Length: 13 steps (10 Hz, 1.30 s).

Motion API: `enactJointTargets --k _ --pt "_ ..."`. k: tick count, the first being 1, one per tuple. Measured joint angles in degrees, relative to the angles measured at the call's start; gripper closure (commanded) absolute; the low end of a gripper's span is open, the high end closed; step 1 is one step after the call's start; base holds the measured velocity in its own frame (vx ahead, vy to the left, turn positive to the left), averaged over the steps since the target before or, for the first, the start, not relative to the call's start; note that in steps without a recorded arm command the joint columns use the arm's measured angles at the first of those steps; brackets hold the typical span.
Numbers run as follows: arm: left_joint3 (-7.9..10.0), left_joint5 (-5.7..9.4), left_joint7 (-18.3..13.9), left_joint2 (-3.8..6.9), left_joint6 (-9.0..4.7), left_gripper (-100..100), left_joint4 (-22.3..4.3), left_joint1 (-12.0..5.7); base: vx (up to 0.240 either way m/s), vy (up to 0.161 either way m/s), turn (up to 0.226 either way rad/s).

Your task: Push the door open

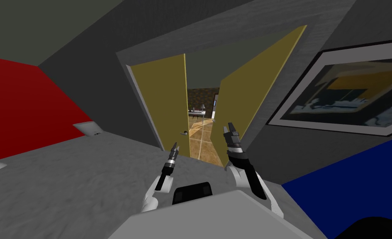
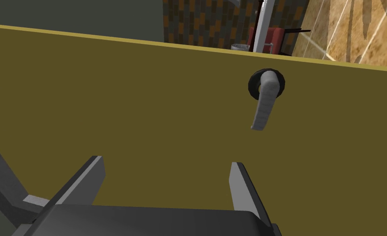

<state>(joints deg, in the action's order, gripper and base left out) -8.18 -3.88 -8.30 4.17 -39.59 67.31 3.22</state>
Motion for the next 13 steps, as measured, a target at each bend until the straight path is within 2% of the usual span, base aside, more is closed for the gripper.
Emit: enactJointTargets --k 1,4,9,11,13 --pt "-0.23 0.03 -0.1 0.10 -0.16 -100 -1.8 -1.09 0.085 0.072 -0.016" --pt "-1.04 -0.05 0.1 -0.02 -1.11 -100 -5.9 -2.48 0.071 0.052 -0.009" --pt "-2.47 -0.09 0.3 -0.34 -3.36 -100 -15.8 -6.60 0.099 0.065 -0.013" --pt "-3.15 -0.18 0.2 -0.41 -3.62 -100 -18.1 -7.39 0.086 0.063 -0.009" --pt "-3.59 -0.17 0.3 -0.62 -4.33 -100 -21.5 -8.94 0.086 0.047 -0.011"
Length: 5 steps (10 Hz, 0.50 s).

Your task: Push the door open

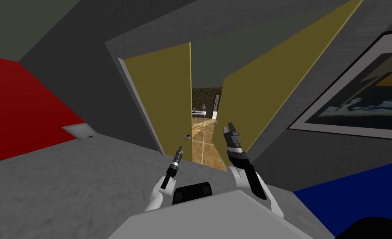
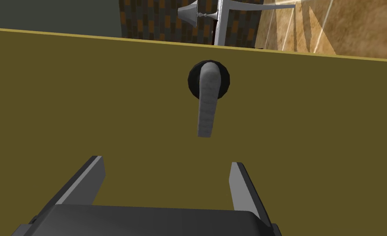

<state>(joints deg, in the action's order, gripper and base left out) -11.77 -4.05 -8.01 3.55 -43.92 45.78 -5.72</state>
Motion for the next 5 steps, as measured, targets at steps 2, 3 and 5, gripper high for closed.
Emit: enactJointTargets --k 2,3,5 --pt "-0.35 0.03 0.0 -0.17 -1.01 -100 -3.5 -1.44 0.108 0.057 -0.012" --pt "-0.76 0.00 0.0 -0.28 -1.54 -100 -5.5 -2.20 0.156 0.084 -0.017" --pt "-1.49 -0.10 0.2 -0.74 -1.80 -100 -8.3 -3.26 0.110 0.065 -0.009"
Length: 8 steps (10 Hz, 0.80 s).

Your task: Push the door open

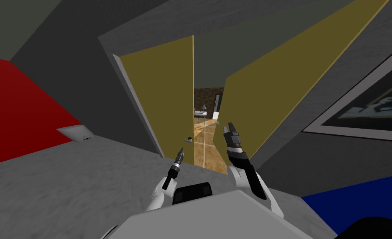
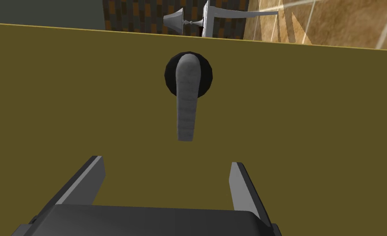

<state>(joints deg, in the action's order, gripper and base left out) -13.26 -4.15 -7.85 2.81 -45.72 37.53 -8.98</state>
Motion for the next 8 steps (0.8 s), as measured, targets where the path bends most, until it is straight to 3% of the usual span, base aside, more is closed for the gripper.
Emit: enactJointTargets --k 5,8 --pt "0.46 0.22 0.4 0.46 -0.03 -100 -0.5 -0.13 0.188 -0.060 -0.029" --pt "0.89 0.42 0.7 0.06 -0.14 -100 -0.9 -0.30 0.200 -0.059 -0.030"
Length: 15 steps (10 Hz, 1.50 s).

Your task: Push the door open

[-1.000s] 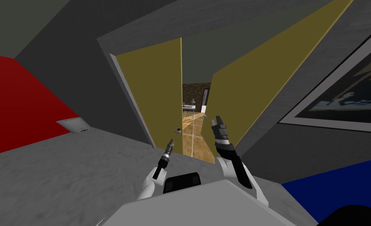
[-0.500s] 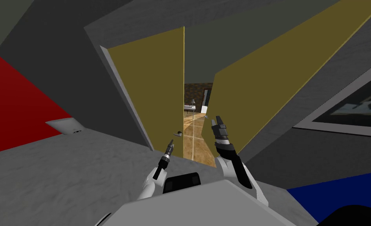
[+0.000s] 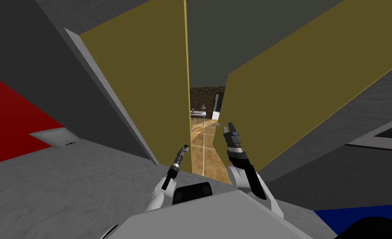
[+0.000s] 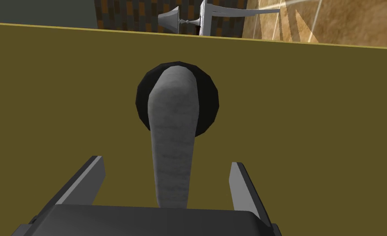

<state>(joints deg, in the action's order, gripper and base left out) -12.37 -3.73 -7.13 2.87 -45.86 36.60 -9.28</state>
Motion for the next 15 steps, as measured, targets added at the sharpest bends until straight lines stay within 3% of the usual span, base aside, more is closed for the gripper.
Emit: enactJointTargets --k 1,2,9,10,11,12,14,15 --pt "0.16 0.08 0.1 -0.31 -0.09 -100 -0.3 -0.15 0.097 -0.014 -0.003" --pt "0.18 0.09 0.1 -0.35 -0.12 100 -0.3 -0.19 -0.014 0.000 0.006" --pt "0.45 0.22 0.3 -0.15 0.15 100 -0.2 -0.03 0.033 -0.015 0.006" --pt "0.71 0.36 0.5 -0.05 0.23 100 -0.4 0.35 0.172 -0.073 0.044" --pt "1.24 0.66 0.7 -0.07 -0.43 100 -2.2 -0.49 0.109 -0.068 0.002" --pt "1.23 0.62 0.8 0.22 0.44 100 0.1 0.57 0.127 -0.114 0.041" --pt "2.64 1.39 1.2 0.37 -0.88 100 -2.9 -1.26 0.154 -0.108 0.044" --pt "2.90 1.53 1.4 0.52 -0.81 100 -2.6 -1.16 0.067 -0.012 -0.011"
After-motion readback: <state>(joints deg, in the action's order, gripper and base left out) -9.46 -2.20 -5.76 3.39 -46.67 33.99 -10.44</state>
